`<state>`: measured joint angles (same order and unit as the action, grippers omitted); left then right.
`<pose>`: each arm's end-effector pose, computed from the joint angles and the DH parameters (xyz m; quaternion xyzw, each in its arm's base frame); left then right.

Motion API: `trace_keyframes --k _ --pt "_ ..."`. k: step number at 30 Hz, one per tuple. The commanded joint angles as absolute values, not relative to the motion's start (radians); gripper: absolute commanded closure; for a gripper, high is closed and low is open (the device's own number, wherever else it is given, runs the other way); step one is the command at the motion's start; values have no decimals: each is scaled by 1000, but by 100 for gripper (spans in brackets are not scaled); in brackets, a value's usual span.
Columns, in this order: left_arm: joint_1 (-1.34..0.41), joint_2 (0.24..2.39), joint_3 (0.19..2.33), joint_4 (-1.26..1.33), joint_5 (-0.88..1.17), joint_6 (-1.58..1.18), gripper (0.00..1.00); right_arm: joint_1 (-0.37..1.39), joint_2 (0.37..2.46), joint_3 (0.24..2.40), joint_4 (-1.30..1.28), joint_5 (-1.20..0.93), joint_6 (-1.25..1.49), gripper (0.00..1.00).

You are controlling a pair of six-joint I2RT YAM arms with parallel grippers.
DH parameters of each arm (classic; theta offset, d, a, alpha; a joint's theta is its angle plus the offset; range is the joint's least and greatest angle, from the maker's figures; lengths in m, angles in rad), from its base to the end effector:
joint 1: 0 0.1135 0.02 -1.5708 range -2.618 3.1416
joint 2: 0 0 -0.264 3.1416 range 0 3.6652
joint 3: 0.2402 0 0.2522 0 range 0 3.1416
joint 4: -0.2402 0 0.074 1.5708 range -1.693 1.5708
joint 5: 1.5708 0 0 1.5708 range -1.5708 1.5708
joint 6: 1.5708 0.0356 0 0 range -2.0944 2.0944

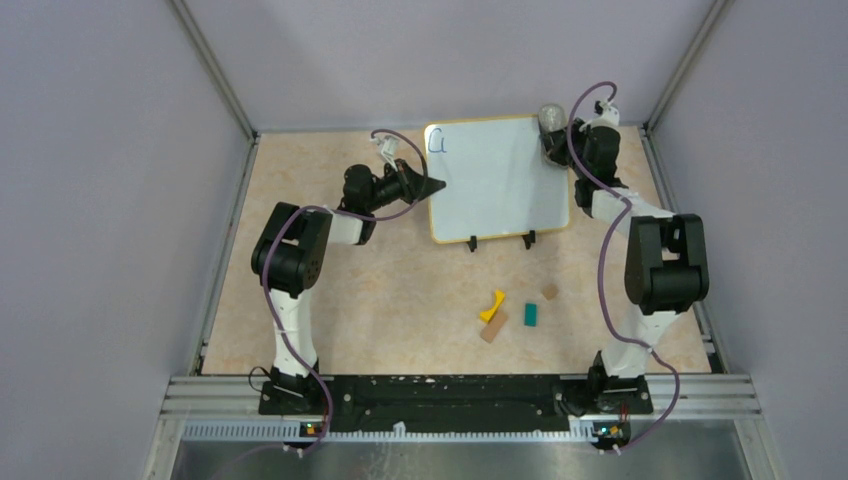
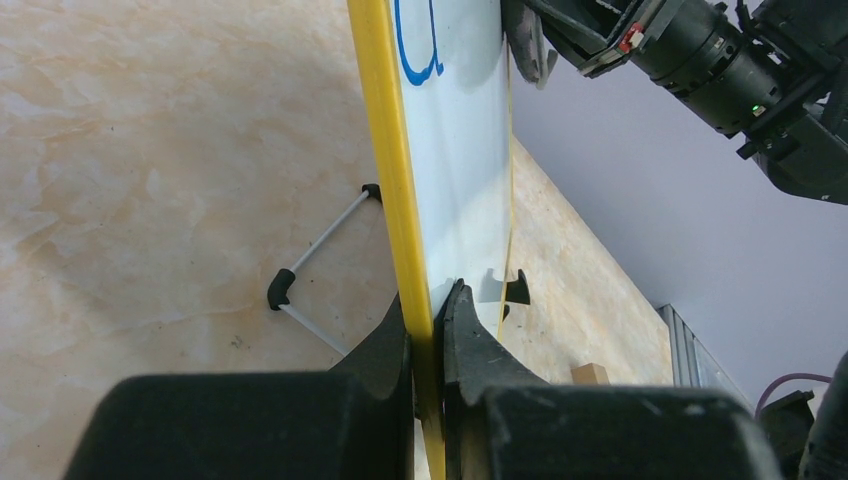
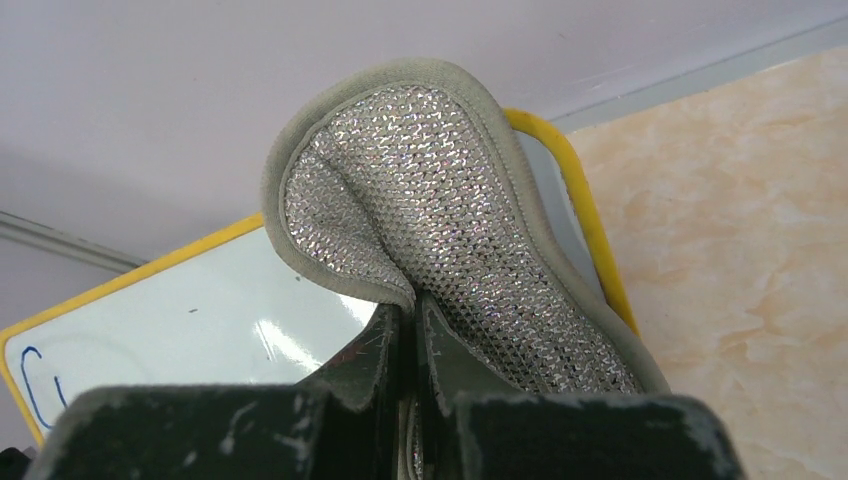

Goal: Erase the whiteboard

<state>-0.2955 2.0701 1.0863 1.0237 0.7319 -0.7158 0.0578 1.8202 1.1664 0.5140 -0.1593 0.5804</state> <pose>0.4068 -0.1487 0.1786 0.1174 0.6866 -0.5431 0.4690 0.4231 0.0301 0.2528 0.1439 0.7403 0.2622 0.6021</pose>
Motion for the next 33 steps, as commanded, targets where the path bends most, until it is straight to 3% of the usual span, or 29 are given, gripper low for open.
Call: trace_keyframes --k 1,20,33 --pt "-275 2091 1060 942 584 -362 100 37 1857 1143 483 -182 602 100" --pt "-275 2092 1063 937 583 -356 100 344 1978 1395 425 -255 513 100" --pt "-275 2091 1062 934 583 -351 100 187 1933 1308 445 -245 568 100"
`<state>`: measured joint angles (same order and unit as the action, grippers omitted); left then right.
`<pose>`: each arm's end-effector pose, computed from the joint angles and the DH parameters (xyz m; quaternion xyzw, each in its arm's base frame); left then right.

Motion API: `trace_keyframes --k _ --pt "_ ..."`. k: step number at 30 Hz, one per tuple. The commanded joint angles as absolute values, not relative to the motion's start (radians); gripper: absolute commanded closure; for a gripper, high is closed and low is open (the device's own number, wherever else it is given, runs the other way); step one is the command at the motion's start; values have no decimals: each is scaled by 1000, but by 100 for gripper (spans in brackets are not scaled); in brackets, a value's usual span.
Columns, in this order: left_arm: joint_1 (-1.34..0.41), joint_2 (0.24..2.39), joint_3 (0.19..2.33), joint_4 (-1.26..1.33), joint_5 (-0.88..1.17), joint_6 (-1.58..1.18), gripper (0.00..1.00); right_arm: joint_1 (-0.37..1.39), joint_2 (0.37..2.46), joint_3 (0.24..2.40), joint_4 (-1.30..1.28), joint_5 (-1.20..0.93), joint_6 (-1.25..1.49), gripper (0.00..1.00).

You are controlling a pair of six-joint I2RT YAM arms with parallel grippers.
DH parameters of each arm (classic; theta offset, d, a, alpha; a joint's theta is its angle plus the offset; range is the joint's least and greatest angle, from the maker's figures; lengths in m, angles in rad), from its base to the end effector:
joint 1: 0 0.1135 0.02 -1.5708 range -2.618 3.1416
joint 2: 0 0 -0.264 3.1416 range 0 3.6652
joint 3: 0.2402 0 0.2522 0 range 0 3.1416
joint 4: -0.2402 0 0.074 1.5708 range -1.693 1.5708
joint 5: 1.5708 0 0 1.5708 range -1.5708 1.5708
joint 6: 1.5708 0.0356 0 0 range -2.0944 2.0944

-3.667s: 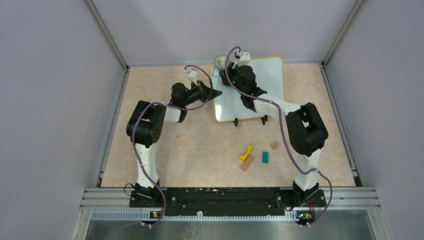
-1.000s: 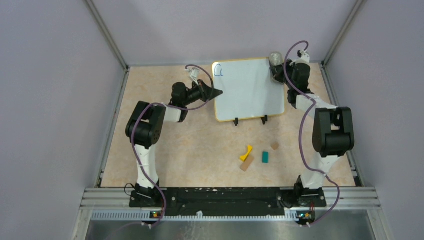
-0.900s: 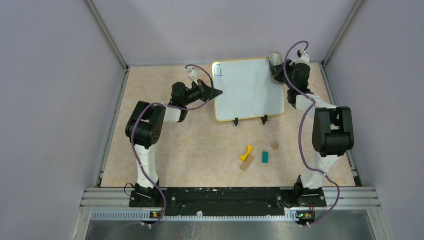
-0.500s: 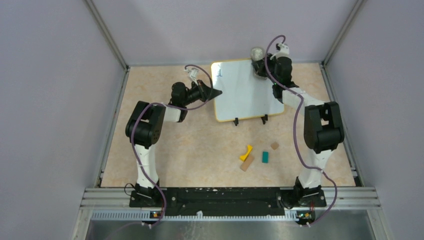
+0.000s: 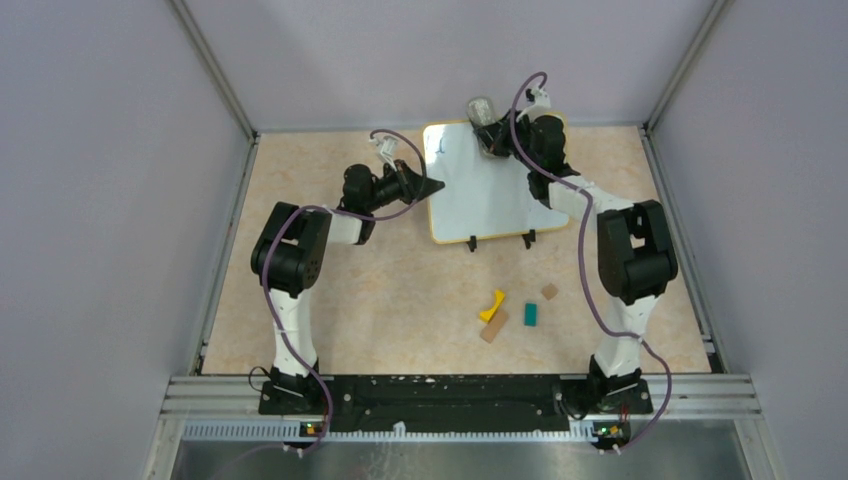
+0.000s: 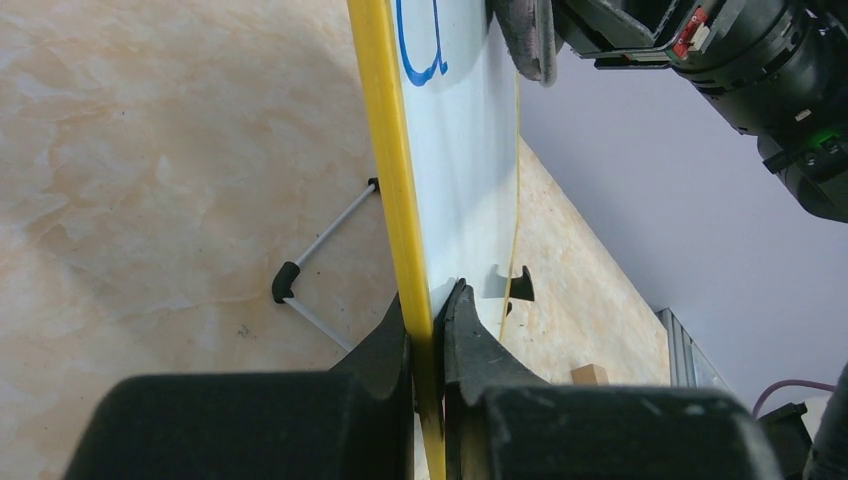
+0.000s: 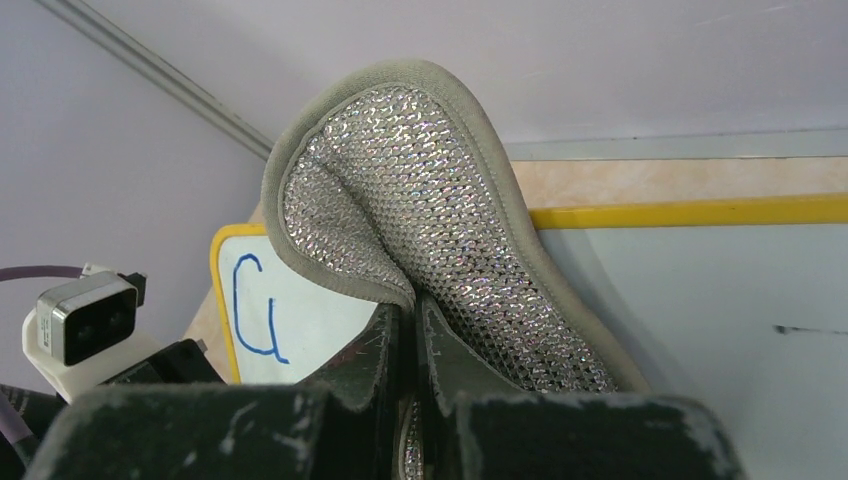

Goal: Erase the whiteboard

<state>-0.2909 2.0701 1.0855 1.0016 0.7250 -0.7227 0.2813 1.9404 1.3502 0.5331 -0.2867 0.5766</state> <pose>0.4076 -0.1467 0.1761 0.1066 0.6945 -0.5410 0.4623 0.4394 0.1374 0.2670 0.0088 0.7261 0.3771 0.5748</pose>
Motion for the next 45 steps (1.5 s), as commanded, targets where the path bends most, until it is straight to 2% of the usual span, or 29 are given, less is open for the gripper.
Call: trace_keyframes --k 1,8,15,25,34,39,45 --pt "-275 2090 1061 932 581 -350 100 165 1930 1303 430 -237 564 100" --pt "-275 2091 1063 932 582 -350 100 46 1909 1244 427 -252 586 100" --pt "-276 2088 1060 931 579 -347 100 51 1904 1244 410 -236 566 100" --pt "-276 2084 1060 930 570 -338 100 248 1907 1286 395 -191 535 100" --pt "-278 2077 1054 931 566 -333 100 508 2033 1477 323 -165 486 100" --pt "-278 2074 1051 932 564 -330 100 568 2091 1578 242 -84 429 100" --pt "-278 2072 1051 933 563 -326 100 569 2072 1537 224 -49 421 100"
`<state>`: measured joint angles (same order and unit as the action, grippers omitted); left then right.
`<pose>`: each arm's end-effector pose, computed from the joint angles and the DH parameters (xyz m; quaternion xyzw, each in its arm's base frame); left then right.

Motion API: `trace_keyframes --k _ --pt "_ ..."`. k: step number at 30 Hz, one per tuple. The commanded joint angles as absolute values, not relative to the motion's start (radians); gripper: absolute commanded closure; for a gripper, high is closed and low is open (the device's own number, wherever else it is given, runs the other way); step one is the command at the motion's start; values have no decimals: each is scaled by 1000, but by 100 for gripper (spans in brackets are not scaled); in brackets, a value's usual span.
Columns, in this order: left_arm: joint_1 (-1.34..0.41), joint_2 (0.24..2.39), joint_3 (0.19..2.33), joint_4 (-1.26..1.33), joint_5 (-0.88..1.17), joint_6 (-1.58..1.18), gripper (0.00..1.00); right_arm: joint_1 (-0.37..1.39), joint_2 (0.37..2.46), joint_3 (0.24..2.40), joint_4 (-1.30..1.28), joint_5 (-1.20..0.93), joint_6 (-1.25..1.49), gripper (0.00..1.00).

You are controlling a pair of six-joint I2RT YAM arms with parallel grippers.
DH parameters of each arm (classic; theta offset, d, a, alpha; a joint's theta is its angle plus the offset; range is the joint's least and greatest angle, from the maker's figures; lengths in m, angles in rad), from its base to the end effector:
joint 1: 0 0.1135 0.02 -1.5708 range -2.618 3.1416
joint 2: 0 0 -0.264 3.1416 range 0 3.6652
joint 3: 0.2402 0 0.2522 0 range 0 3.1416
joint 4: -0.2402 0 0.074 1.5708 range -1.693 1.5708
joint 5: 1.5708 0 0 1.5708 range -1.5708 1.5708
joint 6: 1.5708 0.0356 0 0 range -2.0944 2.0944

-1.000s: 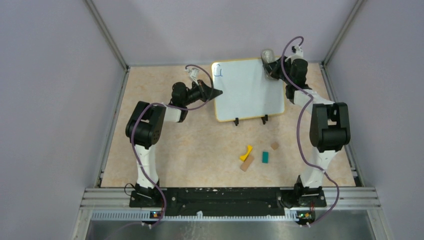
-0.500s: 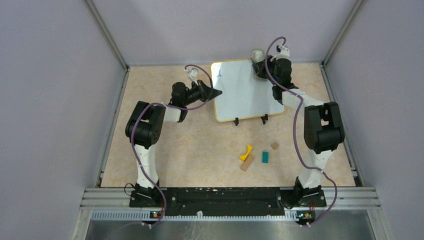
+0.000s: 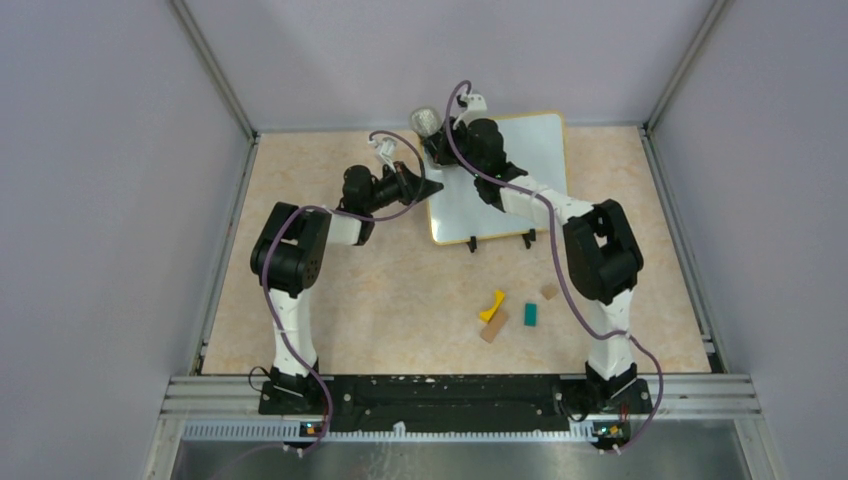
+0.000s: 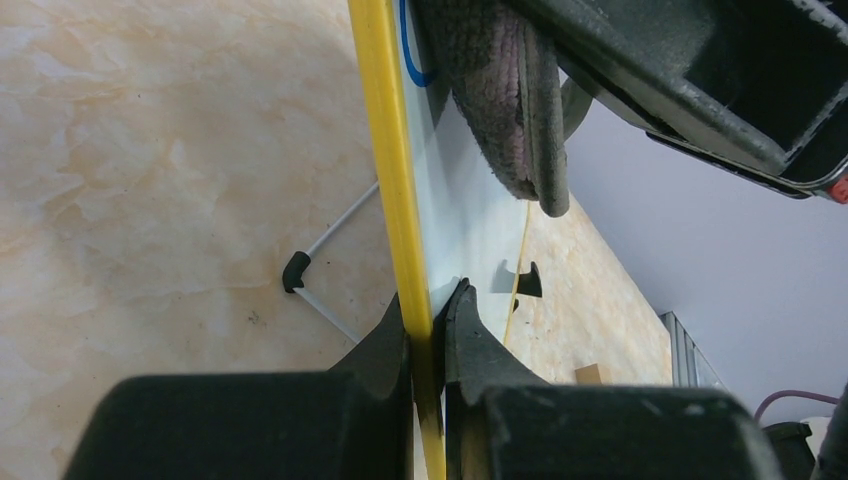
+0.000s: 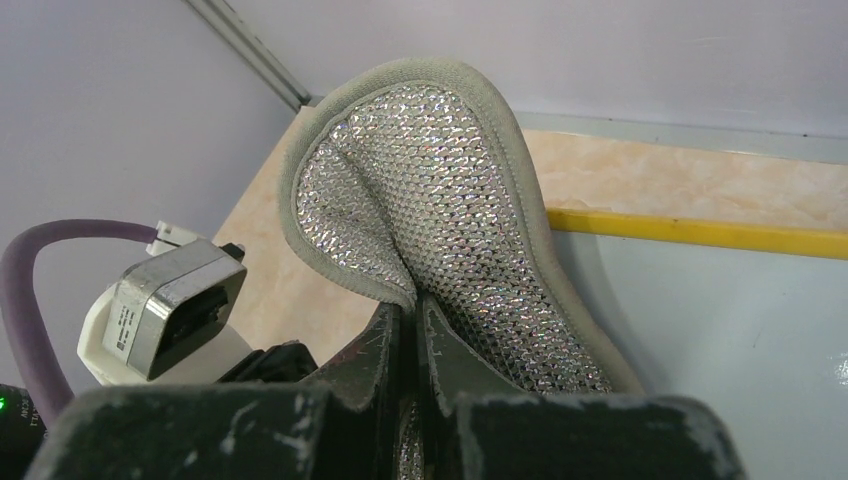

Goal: Erase the whiteboard

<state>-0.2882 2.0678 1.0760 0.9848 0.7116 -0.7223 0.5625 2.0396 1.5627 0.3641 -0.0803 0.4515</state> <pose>0.4067 -0.1448 0.1726 0.0965 0.7024 -0.5360 0.4583 0.4157 0.2655 0.2776 -0.0680 0.7426 0.3493 0.5673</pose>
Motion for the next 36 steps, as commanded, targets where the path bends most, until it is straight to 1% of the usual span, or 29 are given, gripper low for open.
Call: trace_keyframes --k 1,6,11,15,22,24,28,32,36 --pt "-278 2072 1055 927 562 -323 100 569 2062 1514 225 -39 420 100" --pt "-278 2071 1063 912 556 -309 100 569 2006 1381 231 -13 421 100" --pt "-278 2064 1059 904 550 -298 100 560 1948 1311 226 26 413 100" --pt "-278 2062 1058 897 546 -292 100 532 1894 1231 273 25 450 100" --pt "-278 2074 1068 890 554 -294 100 452 1838 1165 312 102 500 100" --pt "-278 2076 1071 888 555 -293 100 441 1834 1172 325 114 489 100" --pt "-279 2083 1084 876 556 -288 100 440 1858 1251 318 116 439 100" --pt "-283 2083 1091 864 546 -275 100 445 1924 1348 309 41 425 100" --pt "-287 2080 1091 854 537 -263 100 478 1973 1425 291 54 407 100"
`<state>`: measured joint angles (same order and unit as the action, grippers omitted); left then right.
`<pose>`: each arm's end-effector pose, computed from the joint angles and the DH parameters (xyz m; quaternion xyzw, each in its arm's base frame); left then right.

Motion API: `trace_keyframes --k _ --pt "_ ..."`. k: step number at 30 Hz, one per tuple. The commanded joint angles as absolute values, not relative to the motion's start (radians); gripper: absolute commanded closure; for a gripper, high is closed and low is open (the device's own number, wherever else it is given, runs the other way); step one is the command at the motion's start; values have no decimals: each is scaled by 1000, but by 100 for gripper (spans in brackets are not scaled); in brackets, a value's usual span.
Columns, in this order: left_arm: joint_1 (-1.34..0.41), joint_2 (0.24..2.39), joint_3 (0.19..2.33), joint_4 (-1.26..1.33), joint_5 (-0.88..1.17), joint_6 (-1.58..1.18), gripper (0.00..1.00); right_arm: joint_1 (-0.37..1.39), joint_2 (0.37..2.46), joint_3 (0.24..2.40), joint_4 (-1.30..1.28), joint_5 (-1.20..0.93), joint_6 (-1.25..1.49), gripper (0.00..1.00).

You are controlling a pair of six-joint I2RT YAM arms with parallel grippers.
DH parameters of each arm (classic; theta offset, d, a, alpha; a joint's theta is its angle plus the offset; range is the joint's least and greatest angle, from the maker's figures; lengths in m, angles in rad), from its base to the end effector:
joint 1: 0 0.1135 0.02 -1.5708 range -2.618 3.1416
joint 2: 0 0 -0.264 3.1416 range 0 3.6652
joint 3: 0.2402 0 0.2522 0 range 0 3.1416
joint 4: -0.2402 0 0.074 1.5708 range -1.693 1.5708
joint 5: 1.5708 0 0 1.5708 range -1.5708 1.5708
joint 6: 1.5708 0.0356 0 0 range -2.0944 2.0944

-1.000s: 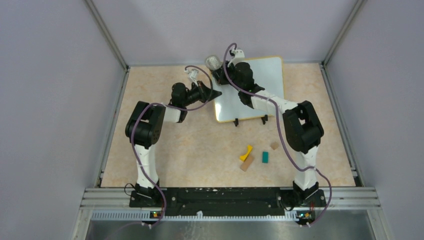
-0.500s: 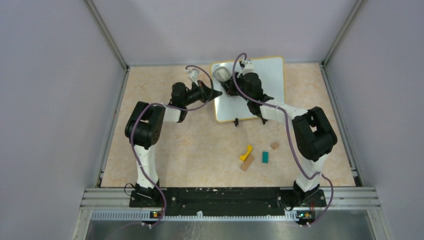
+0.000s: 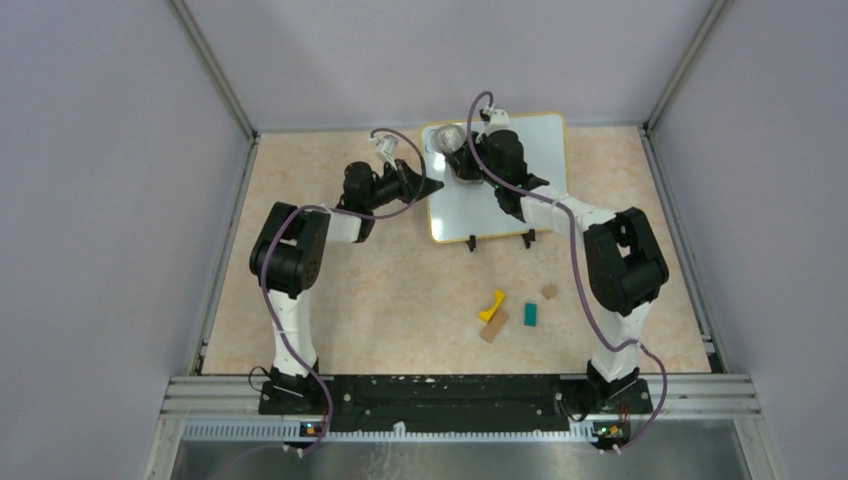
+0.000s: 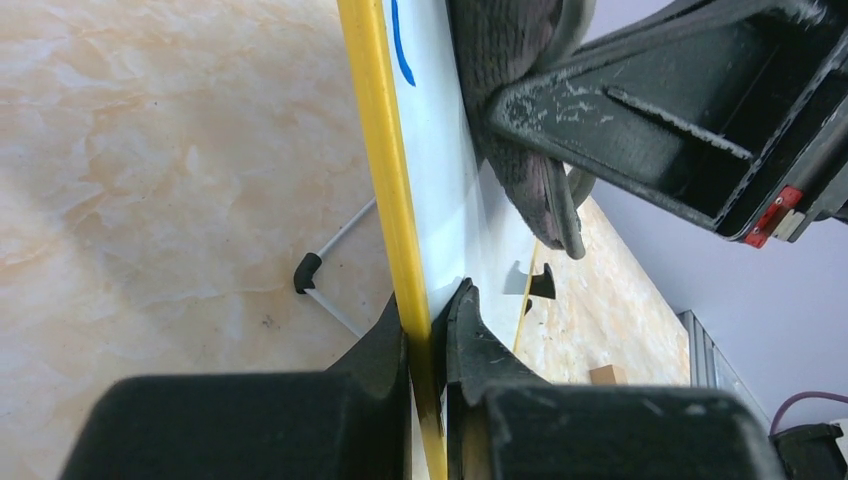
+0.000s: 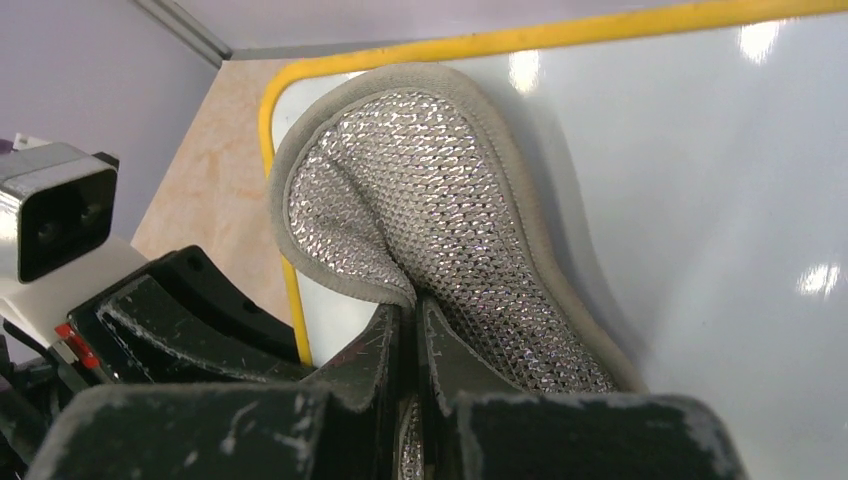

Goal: Erase the whiteboard

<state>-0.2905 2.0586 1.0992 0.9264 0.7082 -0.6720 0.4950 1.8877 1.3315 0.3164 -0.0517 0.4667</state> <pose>0.4096 -0.1466 0.1772 0.1089 0.7076 -0.5228 0.4628 0.3937 0.2146 0.2600 -0.0271 0.7860 0.3035 0.5378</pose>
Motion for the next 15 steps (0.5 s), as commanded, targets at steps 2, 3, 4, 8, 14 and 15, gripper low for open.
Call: trace_keyframes --k 2,3,4,8,14,15 --pt "-289 2077 1090 851 533 -257 100 488 1997 1465 280 58 408 100" --pt "-290 2076 1089 851 531 -255 100 492 2005 1487 272 70 409 100" --pt "-290 2076 1088 849 529 -253 100 494 2012 1510 267 83 411 100" --pt "-291 2074 1090 841 523 -244 100 492 2034 1578 236 142 425 100" --pt "-297 2067 1091 825 502 -221 100 521 2104 1673 192 68 401 100" --pt "-299 2065 1091 822 497 -215 100 532 2113 1689 184 67 390 100"
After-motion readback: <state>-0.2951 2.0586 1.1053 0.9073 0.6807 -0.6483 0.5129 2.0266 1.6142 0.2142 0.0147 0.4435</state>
